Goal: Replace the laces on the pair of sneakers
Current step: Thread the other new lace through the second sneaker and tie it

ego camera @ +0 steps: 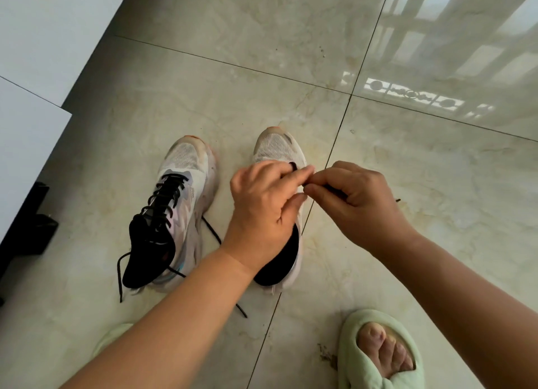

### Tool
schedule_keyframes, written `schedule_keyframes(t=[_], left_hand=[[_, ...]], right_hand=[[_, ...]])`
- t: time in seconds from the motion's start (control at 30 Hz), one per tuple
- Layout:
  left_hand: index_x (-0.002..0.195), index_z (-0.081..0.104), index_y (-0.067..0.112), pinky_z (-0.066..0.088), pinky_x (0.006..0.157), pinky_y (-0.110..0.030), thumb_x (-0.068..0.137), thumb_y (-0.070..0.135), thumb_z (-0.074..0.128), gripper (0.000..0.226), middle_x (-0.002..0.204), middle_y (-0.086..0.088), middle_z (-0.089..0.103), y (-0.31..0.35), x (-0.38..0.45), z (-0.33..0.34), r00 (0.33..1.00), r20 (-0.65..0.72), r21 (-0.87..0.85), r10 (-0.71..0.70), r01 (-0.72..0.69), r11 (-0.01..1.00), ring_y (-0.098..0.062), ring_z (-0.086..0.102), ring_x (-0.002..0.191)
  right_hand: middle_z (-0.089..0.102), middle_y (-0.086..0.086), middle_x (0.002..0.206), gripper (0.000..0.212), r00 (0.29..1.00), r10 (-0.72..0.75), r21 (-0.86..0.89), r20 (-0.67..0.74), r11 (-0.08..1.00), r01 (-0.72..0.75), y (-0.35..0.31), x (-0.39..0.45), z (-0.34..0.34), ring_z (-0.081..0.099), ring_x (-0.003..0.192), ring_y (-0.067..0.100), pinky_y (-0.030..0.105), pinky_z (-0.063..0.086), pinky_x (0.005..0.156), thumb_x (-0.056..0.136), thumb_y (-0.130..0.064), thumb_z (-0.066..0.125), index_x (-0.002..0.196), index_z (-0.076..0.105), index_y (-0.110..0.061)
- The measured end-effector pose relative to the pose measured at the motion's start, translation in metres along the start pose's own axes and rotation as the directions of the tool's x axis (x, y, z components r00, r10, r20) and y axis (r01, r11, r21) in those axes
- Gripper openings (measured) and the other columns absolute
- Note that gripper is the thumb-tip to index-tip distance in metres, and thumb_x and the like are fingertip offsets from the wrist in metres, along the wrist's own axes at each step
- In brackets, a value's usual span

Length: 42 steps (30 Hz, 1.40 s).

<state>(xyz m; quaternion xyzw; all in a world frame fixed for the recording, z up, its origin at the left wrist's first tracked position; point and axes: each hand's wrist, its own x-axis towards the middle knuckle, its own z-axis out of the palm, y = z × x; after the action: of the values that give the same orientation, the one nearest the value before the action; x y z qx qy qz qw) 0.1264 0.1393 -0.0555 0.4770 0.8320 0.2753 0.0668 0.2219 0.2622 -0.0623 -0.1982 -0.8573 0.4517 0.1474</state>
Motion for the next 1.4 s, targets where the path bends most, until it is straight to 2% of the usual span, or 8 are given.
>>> schedule_keyframes(t=[0.1,0.23,0.47,0.6,0.7,0.87,1.23,1.4], left_hand=[[0.087,0.073,0.019,0.027,0.083,-0.036,0.084,0.034,0.057,0.022,0.081,0.003,0.065,-0.013,0.006,-0.006,0.999,-0.020,0.078,-0.027,0.028,0.997,-0.024,0.059,0.089],[0.077,0.067,0.020,0.017,0.077,-0.028,0.086,0.025,0.063,0.011,0.073,0.009,0.055,-0.038,0.012,-0.013,0.959,-0.105,0.204,-0.263,0.279,0.938,-0.024,0.054,0.083],[0.074,0.068,0.019,0.035,0.077,-0.033,0.081,0.019,0.060,0.011,0.066,0.009,0.049,-0.070,0.008,-0.018,0.831,-0.124,0.182,-0.543,0.557,0.810,-0.019,0.049,0.068],[0.097,0.064,0.016,0.048,0.081,-0.048,0.082,0.018,0.064,0.015,0.079,0.007,0.047,-0.054,0.002,-0.016,0.879,-0.094,-0.005,-0.467,0.469,0.883,-0.018,0.050,0.069],[0.081,0.066,0.015,0.050,0.071,-0.048,0.081,0.038,0.059,0.024,0.080,0.004,0.049,-0.030,-0.009,-0.016,0.947,-0.082,-0.020,-0.312,0.311,0.950,-0.020,0.052,0.069],[0.077,0.073,0.025,0.019,0.080,-0.027,0.068,0.052,0.067,0.030,0.079,0.005,0.051,-0.008,-0.024,-0.002,0.957,0.006,0.148,-0.292,0.287,0.946,-0.021,0.051,0.083],[0.086,0.067,0.031,0.014,0.084,-0.026,0.077,0.041,0.067,0.014,0.095,0.018,0.064,-0.006,-0.027,0.012,0.913,0.108,0.061,-0.394,0.389,0.919,-0.012,0.039,0.098],[0.088,0.067,0.028,0.029,0.097,-0.042,0.072,0.047,0.052,0.028,0.092,0.018,0.062,-0.007,-0.024,0.010,0.902,0.178,-0.049,-0.395,0.409,0.911,-0.007,0.035,0.095]], right_hand=[[0.061,-0.002,0.072,0.007,0.997,0.045,-0.046,0.067,0.998,-0.042,0.004,-0.002,-0.003,0.056,0.066,0.009,0.018,0.041,0.060,0.086,-0.015,0.066,0.086,0.073,-0.012],[0.053,-0.016,0.067,0.011,0.986,0.152,-0.084,0.064,0.986,-0.146,0.012,-0.008,-0.005,0.052,0.063,-0.001,0.006,0.035,0.058,0.088,-0.016,0.063,0.084,0.071,-0.011],[0.057,-0.012,0.072,0.013,0.932,0.320,-0.166,0.170,0.942,-0.293,0.028,-0.017,-0.010,0.052,0.068,0.001,0.005,0.035,0.057,0.087,-0.019,0.062,0.079,0.071,-0.013],[0.055,-0.010,0.061,0.013,0.870,0.470,0.105,0.148,0.868,-0.486,0.026,-0.017,-0.007,0.046,0.052,0.001,0.005,0.033,0.049,0.083,-0.025,0.068,0.072,0.071,-0.020],[0.060,-0.004,0.052,0.016,0.792,0.581,0.428,0.188,0.678,-0.598,0.017,-0.012,-0.002,0.047,0.044,0.008,0.015,0.040,0.045,0.088,-0.020,0.062,0.076,0.068,-0.011],[0.067,0.009,0.065,0.008,0.776,0.557,0.671,0.297,0.457,-0.584,0.006,-0.008,0.008,0.061,0.054,0.017,0.026,0.053,0.056,0.090,-0.006,0.057,0.084,0.062,-0.002],[0.069,0.004,0.064,0.012,0.775,0.547,0.516,0.317,0.586,-0.625,0.007,-0.011,0.023,0.065,0.060,0.015,0.021,0.054,0.059,0.085,0.003,0.061,0.082,0.067,-0.007],[0.066,-0.001,0.059,0.017,0.794,0.564,0.568,0.226,0.586,-0.578,0.002,-0.011,0.032,0.059,0.055,0.008,0.017,0.050,0.057,0.084,0.003,0.061,0.077,0.068,-0.011]])
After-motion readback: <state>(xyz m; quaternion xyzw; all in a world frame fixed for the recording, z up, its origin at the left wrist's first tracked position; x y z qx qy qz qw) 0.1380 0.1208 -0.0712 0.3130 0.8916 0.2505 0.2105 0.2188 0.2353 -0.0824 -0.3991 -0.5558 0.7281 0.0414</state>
